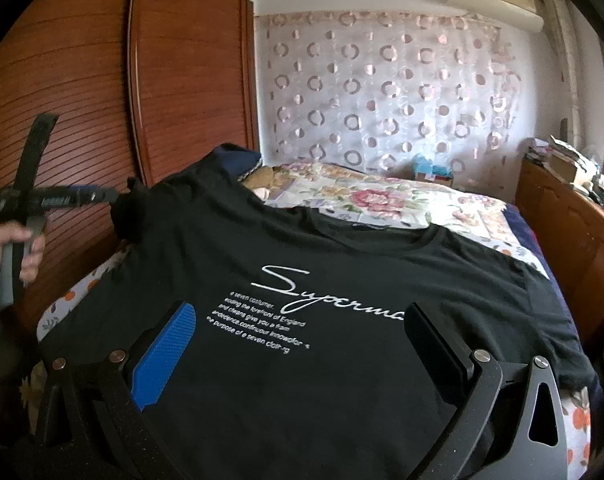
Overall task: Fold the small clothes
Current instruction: 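Grasp the black T-shirt's sleeve edge with the left gripper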
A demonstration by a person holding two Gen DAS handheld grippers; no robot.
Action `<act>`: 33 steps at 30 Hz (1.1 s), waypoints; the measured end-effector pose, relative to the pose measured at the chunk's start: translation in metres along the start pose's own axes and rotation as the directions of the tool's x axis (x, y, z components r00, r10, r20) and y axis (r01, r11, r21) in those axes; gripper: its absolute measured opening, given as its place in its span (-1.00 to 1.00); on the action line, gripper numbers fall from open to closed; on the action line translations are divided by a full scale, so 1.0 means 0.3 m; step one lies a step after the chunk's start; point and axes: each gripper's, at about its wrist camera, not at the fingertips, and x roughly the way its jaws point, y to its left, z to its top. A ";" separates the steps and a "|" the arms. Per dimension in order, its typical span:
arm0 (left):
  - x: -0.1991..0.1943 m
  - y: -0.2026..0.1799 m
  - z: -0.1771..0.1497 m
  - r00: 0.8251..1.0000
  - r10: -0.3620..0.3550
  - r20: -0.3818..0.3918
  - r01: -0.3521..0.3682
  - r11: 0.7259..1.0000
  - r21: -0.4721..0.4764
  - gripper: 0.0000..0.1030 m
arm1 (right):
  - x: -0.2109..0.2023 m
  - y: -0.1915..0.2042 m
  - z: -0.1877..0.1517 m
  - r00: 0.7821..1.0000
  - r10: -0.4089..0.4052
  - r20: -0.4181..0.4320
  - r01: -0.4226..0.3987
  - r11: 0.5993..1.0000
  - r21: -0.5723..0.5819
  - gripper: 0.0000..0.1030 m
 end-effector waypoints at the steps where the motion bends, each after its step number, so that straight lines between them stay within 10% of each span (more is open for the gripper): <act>1: 0.017 0.013 0.017 1.000 -0.001 -0.013 0.001 1.000 -0.006 0.26 | 0.006 -0.002 0.002 1.000 0.004 -0.005 -0.004 1.000 -0.002 1.00; 15: 0.244 0.157 0.160 0.983 0.122 -0.135 -0.134 0.988 -0.081 0.10 | -0.029 -0.023 -0.021 0.999 0.031 -0.017 -0.031 0.999 0.022 1.00; 18: 0.260 0.157 0.144 0.981 0.114 -0.156 -0.127 0.989 -0.080 -0.35 | -0.042 -0.017 -0.023 1.000 0.027 -0.011 -0.027 0.999 0.031 1.00; 22: 0.230 0.133 0.139 0.984 0.140 -0.114 -0.146 0.988 -0.041 -0.88 | -0.043 -0.006 -0.020 1.000 0.017 -0.004 -0.017 0.999 0.029 1.00; 33: 0.019 -0.089 0.248 0.999 0.013 0.050 -0.018 0.996 0.087 -0.91 | -0.038 -0.020 -0.018 1.000 -0.013 0.014 0.012 0.998 0.056 1.00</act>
